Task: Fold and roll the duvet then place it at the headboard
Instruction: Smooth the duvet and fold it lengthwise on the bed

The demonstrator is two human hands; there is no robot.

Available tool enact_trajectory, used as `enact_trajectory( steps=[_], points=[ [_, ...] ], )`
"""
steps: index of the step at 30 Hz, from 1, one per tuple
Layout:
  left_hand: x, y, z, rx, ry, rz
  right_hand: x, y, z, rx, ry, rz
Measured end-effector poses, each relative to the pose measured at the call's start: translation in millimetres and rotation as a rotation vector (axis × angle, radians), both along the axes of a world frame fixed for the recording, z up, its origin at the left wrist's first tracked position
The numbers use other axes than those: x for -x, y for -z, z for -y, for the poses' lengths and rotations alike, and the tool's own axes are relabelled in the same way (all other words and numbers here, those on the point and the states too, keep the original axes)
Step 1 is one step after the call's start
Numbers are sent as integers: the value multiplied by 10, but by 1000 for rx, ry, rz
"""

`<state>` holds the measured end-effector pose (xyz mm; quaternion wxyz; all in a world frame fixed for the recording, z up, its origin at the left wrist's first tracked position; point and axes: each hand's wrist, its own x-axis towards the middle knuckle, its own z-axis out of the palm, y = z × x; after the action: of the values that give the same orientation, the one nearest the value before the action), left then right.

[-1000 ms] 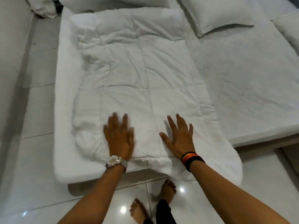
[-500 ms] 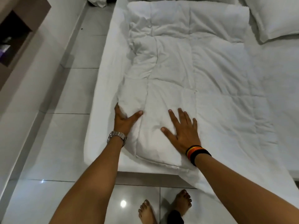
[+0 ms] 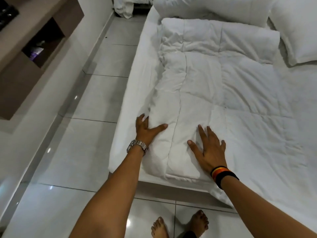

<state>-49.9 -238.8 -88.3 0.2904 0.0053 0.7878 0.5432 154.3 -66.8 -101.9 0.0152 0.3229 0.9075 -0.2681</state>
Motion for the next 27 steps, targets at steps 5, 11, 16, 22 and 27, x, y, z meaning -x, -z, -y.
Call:
enact_trajectory(
  steps=[5,11,16,22,27],
  points=[
    [-92,88,-212,-78,34,-150,-49,196,59,-45,-20,32],
    [-308,-354,71,108,42,-455,-22,-2,138,-3,-5,-31],
    [-415,-439,822,564,90,-408,214,-84,304,-12,-98,-99],
    [-899,166,1444,162,224,10,62,338,501,-64,-207,188],
    [-1263,328,1316,39,298,-381,-44,443,552,-97,-221,198]
  ],
)
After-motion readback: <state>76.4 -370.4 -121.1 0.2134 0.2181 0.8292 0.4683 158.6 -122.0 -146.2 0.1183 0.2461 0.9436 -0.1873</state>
